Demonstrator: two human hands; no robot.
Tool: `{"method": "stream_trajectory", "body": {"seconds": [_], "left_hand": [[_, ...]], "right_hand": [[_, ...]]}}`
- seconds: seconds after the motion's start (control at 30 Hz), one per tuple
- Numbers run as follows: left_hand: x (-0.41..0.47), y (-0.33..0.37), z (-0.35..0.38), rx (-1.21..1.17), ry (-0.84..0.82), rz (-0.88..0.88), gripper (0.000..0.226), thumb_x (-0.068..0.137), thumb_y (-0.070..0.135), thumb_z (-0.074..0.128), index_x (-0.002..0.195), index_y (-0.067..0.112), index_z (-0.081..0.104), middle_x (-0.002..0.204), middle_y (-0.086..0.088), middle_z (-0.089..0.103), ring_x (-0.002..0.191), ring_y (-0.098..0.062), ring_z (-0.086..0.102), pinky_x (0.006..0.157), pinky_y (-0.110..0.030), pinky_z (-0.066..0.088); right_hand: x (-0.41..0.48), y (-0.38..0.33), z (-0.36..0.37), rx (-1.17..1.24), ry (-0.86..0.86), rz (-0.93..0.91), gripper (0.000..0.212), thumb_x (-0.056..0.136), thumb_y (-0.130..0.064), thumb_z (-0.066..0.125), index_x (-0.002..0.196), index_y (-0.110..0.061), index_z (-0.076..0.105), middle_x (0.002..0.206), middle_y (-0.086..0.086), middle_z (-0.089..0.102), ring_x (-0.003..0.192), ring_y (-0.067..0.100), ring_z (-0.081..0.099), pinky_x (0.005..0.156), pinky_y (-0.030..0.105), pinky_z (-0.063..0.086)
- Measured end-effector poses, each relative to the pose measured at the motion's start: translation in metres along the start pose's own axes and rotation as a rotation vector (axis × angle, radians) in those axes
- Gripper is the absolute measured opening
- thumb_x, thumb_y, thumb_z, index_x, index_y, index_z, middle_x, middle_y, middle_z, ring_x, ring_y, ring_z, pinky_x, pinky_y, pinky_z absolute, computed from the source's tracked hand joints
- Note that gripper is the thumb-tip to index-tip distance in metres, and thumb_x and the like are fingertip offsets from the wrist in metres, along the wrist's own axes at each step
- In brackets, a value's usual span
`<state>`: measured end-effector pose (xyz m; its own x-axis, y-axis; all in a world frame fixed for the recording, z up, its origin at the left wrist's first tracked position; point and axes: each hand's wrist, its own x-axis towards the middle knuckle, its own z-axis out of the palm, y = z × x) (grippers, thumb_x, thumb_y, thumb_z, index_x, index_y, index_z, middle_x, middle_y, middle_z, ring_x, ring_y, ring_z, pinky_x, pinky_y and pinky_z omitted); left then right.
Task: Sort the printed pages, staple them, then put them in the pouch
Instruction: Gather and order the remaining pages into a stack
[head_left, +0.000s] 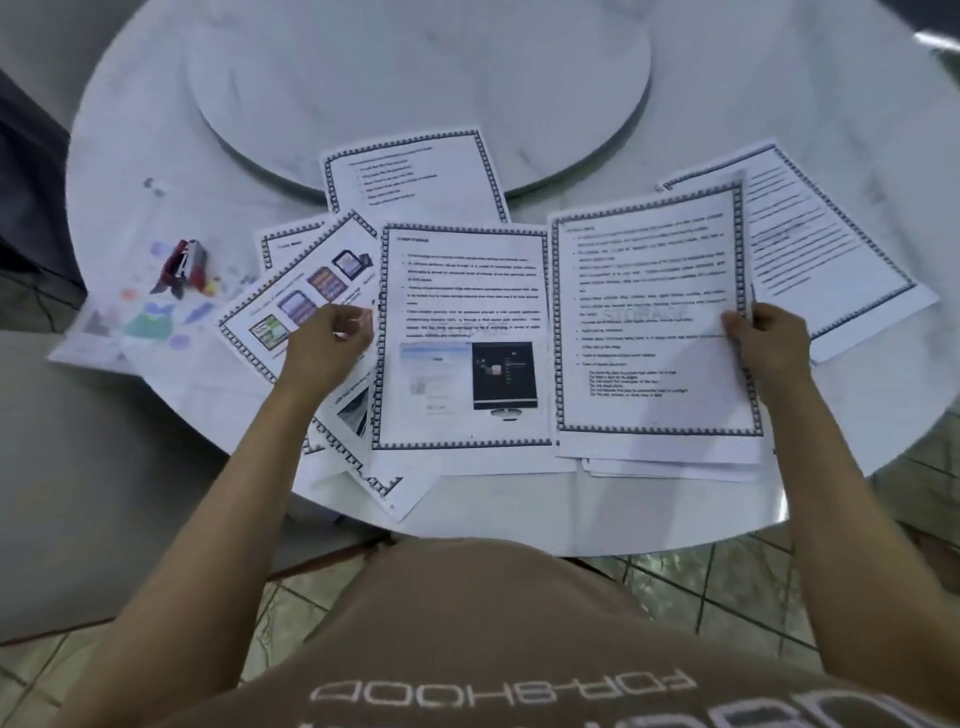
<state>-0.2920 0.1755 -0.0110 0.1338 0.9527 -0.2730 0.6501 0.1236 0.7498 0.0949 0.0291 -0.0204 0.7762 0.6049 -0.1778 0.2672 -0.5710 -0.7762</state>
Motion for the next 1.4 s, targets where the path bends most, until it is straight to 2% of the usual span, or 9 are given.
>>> {"method": "stream_trajectory", "body": {"seconds": [0.07, 0.2, 0.47, 0.57, 0.77, 0.9, 1.03, 1.17, 1.4], "left_hand": [[0.001, 0.003, 0.006, 0.001, 0.009, -0.047, 0.041, 0.090, 0.026, 0.059, 0.126, 0.009, 0.049, 0.119, -0.009, 0.060, 0.104, -0.025, 0.057, 0.084, -0.032, 0.044], [0.004, 0.011, 0.015, -0.015, 0.024, -0.108, 0.058, 0.089, 0.019, 0.060, 0.137, 0.005, 0.032, 0.121, -0.014, 0.058, 0.111, -0.031, 0.056, 0.092, -0.036, 0.042], [0.010, 0.019, 0.031, 0.008, 0.048, -0.132, 0.053, 0.086, 0.017, 0.064, 0.129, 0.003, 0.037, 0.077, 0.008, 0.048, 0.087, -0.020, 0.052, 0.076, -0.026, 0.034], [0.011, 0.020, 0.032, -0.008, 0.063, -0.143, 0.051, 0.085, 0.017, 0.065, 0.126, 0.003, 0.040, 0.088, 0.002, 0.054, 0.093, -0.023, 0.055, 0.082, -0.029, 0.040], [0.010, 0.025, 0.031, -0.025, 0.093, -0.179, 0.019, 0.081, 0.014, 0.068, 0.098, 0.004, 0.065, 0.103, -0.015, 0.068, 0.097, -0.028, 0.064, 0.091, -0.035, 0.050], [0.008, 0.023, 0.033, -0.041, 0.086, -0.163, 0.012, 0.081, 0.007, 0.066, 0.071, 0.012, 0.061, 0.072, -0.002, 0.062, 0.066, -0.018, 0.058, 0.082, -0.033, 0.052], [0.008, 0.020, 0.032, -0.043, 0.118, -0.098, 0.002, 0.085, 0.011, 0.062, 0.084, 0.011, 0.060, 0.080, -0.003, 0.061, 0.078, -0.020, 0.057, 0.082, -0.034, 0.051], [0.004, 0.020, 0.026, -0.076, 0.184, -0.002, 0.002, 0.091, 0.011, 0.054, 0.092, 0.013, 0.052, 0.083, -0.001, 0.056, 0.074, -0.012, 0.050, 0.056, 0.003, 0.036], [0.002, 0.019, -0.002, -0.268, 0.330, 0.153, 0.013, 0.088, 0.008, 0.056, 0.083, 0.018, 0.050, 0.084, 0.007, 0.059, 0.069, 0.006, 0.053, 0.066, 0.000, 0.037]], "right_hand": [[0.000, 0.013, -0.008, -0.064, 0.029, 0.021, 0.025, 0.091, -0.015, 0.054, 0.067, -0.010, 0.051, 0.063, 0.008, 0.048, 0.063, 0.022, 0.046, 0.054, 0.018, 0.034], [-0.002, 0.029, -0.011, -0.111, 0.152, 0.065, 0.031, 0.089, -0.012, 0.055, 0.119, -0.001, 0.057, 0.117, 0.019, 0.061, 0.111, 0.031, 0.055, 0.088, 0.020, 0.036], [-0.001, 0.029, -0.003, -0.170, 0.278, -0.019, 0.036, 0.085, -0.004, 0.057, 0.120, 0.000, 0.053, 0.120, 0.021, 0.047, 0.101, 0.028, 0.049, 0.095, 0.032, 0.036], [-0.008, 0.023, 0.004, -0.215, 0.342, -0.097, 0.036, 0.086, -0.005, 0.056, 0.121, -0.001, 0.053, 0.126, 0.026, 0.043, 0.116, 0.038, 0.042, 0.097, 0.032, 0.031], [-0.041, -0.001, 0.039, -0.143, 0.125, -0.312, 0.026, 0.088, -0.006, 0.057, 0.113, -0.006, 0.058, 0.119, 0.021, 0.043, 0.113, 0.032, 0.044, 0.094, 0.021, 0.030], [-0.067, -0.013, 0.065, -0.130, -0.036, -0.362, 0.025, 0.089, -0.006, 0.056, 0.113, -0.007, 0.059, 0.115, 0.017, 0.045, 0.113, 0.027, 0.041, 0.088, 0.012, 0.024], [-0.077, -0.022, 0.079, -0.112, -0.121, -0.382, 0.027, 0.088, -0.005, 0.056, 0.115, -0.005, 0.059, 0.117, 0.015, 0.049, 0.113, 0.027, 0.046, 0.087, 0.008, 0.025], [-0.081, -0.034, 0.088, -0.060, -0.190, -0.330, 0.032, 0.090, -0.009, 0.056, 0.122, -0.007, 0.055, 0.120, 0.013, 0.050, 0.112, 0.022, 0.049, 0.091, 0.015, 0.032], [-0.076, -0.069, 0.111, 0.061, -0.320, -0.176, 0.050, 0.090, -0.025, 0.059, 0.134, -0.011, 0.042, 0.117, 0.001, 0.051, 0.105, 0.009, 0.047, 0.089, 0.015, 0.035]]}}
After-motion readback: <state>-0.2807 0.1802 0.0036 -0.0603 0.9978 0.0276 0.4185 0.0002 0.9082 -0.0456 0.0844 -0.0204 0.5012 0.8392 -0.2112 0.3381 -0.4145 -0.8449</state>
